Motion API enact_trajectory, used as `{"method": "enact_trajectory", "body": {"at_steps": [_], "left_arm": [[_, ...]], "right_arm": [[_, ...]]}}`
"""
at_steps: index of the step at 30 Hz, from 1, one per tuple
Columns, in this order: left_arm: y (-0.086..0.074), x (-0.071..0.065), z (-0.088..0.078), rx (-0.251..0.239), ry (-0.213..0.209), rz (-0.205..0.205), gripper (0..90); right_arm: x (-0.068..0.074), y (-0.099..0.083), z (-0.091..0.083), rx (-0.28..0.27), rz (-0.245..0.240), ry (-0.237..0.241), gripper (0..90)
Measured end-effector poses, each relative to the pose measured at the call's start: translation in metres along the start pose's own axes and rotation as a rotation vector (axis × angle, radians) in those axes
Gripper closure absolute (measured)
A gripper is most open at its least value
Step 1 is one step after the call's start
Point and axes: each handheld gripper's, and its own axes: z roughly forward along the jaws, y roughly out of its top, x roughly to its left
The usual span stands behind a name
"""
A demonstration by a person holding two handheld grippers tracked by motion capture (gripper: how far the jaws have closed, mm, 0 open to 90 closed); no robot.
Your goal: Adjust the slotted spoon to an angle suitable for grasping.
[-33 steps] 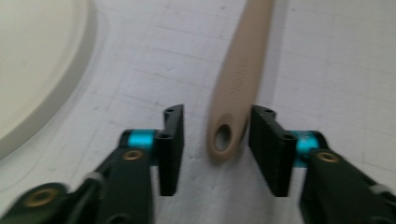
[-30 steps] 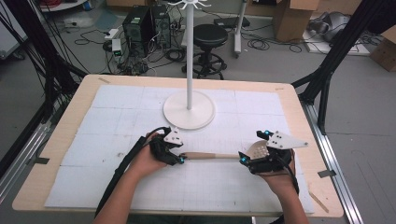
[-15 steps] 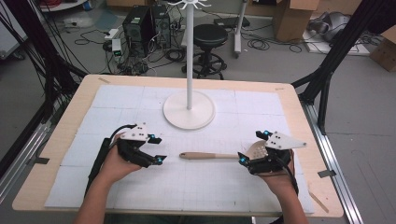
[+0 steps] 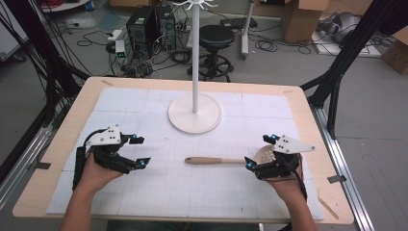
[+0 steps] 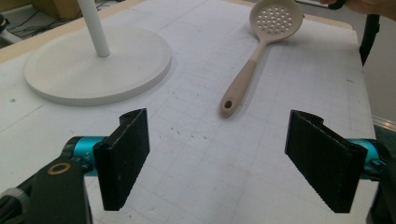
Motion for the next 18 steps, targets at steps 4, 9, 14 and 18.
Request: {"method": "enact_trajectory", "body": {"at_steps": [4,9,14,18], "left_arm": [[-0.002,0.002,-0.007,-0.016,0.004,-0.007,20.8],[-0.005,0.005,-0.016,-0.041,0.004,-0.016,16.2],[-0.007,0.007,-0.027,-0.090,0.041,-0.028,11.7],[-0.007,0.009,-0.034,-0.115,0.040,-0.039,6.8]], "right_arm": [[0.000,0.000,0.000,-0.003,0.001,-0.002,0.4],[-0.002,0.000,0.002,-0.001,0.009,-0.003,0.4],[0.000,0.001,0.003,-0.001,0.006,0.001,0.4],[0.002,0.001,0.003,-0.001,0.009,0.009,0.4]]}}
